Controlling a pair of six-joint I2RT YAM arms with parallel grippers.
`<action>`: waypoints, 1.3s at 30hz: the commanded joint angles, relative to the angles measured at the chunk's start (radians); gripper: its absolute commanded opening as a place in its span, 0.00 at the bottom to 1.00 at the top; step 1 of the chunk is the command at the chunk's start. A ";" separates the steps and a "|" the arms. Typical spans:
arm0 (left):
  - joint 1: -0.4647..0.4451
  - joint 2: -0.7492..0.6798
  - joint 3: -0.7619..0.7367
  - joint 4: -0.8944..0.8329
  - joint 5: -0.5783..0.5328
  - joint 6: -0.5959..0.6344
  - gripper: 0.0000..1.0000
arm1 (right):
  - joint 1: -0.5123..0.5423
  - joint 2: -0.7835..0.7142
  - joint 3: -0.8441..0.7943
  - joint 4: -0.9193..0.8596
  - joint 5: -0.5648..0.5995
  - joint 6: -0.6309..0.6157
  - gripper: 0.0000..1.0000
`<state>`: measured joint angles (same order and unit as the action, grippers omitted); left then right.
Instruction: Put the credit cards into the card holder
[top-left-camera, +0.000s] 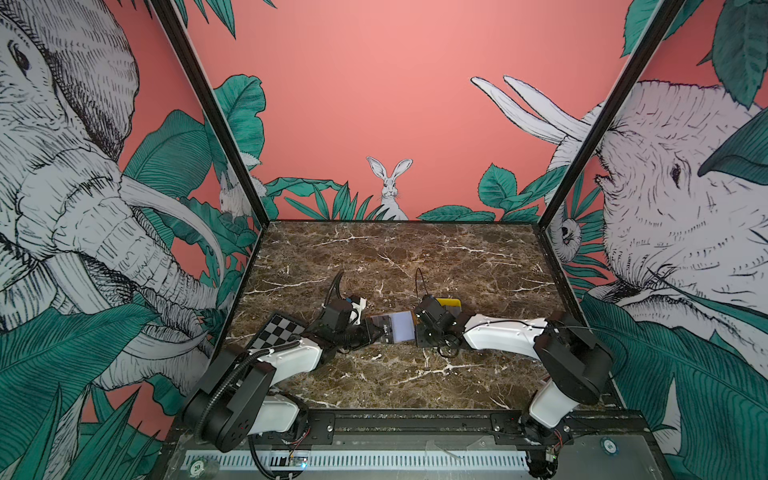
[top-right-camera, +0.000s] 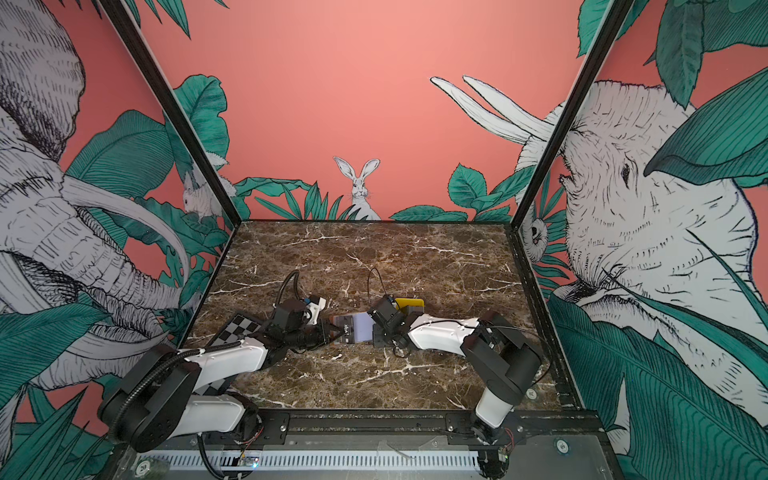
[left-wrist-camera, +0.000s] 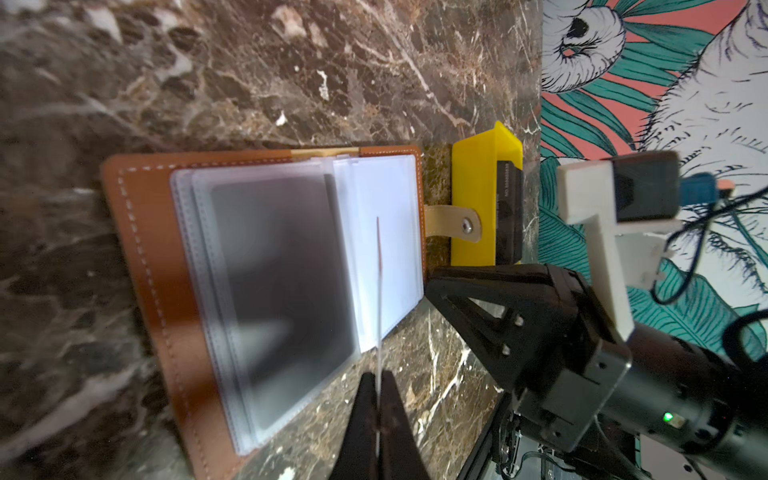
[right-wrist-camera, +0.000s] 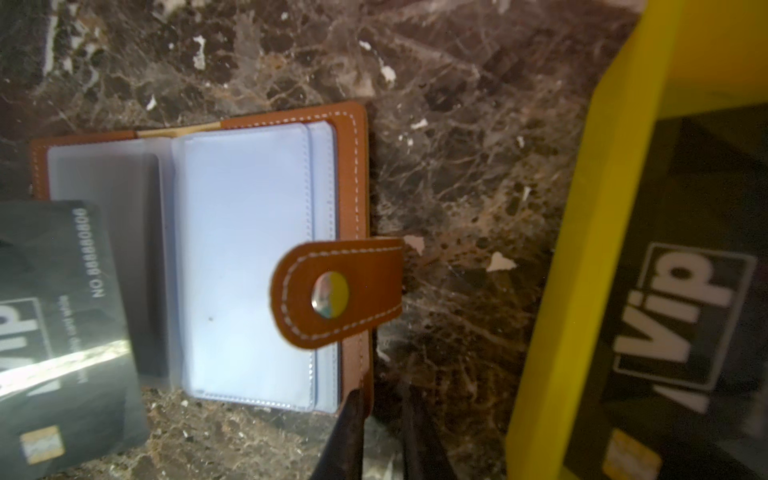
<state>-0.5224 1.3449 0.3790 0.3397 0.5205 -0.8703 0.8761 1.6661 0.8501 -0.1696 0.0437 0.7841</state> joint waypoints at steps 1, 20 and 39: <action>0.019 0.029 0.033 0.048 0.028 0.029 0.00 | -0.006 0.017 0.014 0.000 -0.001 -0.015 0.17; 0.100 0.185 0.068 0.073 0.177 0.115 0.00 | -0.006 0.011 -0.037 0.060 -0.011 0.001 0.13; 0.099 0.223 0.061 0.142 0.166 0.015 0.00 | -0.003 0.014 -0.045 0.070 -0.010 -0.003 0.11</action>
<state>-0.4263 1.5898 0.4385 0.4995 0.6956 -0.8421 0.8757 1.6672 0.8238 -0.0948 0.0299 0.7807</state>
